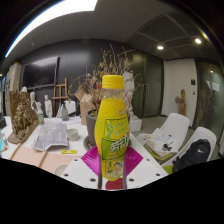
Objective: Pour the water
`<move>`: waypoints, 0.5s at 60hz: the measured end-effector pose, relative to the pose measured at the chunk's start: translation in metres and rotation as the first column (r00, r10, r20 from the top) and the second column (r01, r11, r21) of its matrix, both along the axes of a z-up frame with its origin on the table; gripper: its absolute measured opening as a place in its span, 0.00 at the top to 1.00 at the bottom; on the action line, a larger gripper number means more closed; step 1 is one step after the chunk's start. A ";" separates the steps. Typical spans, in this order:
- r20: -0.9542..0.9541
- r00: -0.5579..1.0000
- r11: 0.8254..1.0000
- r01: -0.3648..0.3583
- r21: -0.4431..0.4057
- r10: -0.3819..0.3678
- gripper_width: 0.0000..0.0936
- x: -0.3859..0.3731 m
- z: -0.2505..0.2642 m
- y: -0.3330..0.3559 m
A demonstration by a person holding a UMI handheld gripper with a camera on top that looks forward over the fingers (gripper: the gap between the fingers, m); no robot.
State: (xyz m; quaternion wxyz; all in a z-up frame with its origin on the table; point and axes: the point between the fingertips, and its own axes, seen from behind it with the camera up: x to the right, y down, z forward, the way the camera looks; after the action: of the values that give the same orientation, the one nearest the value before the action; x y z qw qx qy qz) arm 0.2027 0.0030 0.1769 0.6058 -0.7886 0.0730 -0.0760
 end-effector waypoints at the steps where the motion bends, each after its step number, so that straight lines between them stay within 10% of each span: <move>1: 0.009 1.000 1.000 -0.003 -0.013 0.003 0.71 0.004 -0.010 0.001; 30: -0.040 0.997 0.988 -0.065 -0.138 0.060 0.58 0.017 -0.123 -0.004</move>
State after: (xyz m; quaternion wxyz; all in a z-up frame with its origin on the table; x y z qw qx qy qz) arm 0.2192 -0.0011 0.0535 0.5499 -0.8322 0.0535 -0.0478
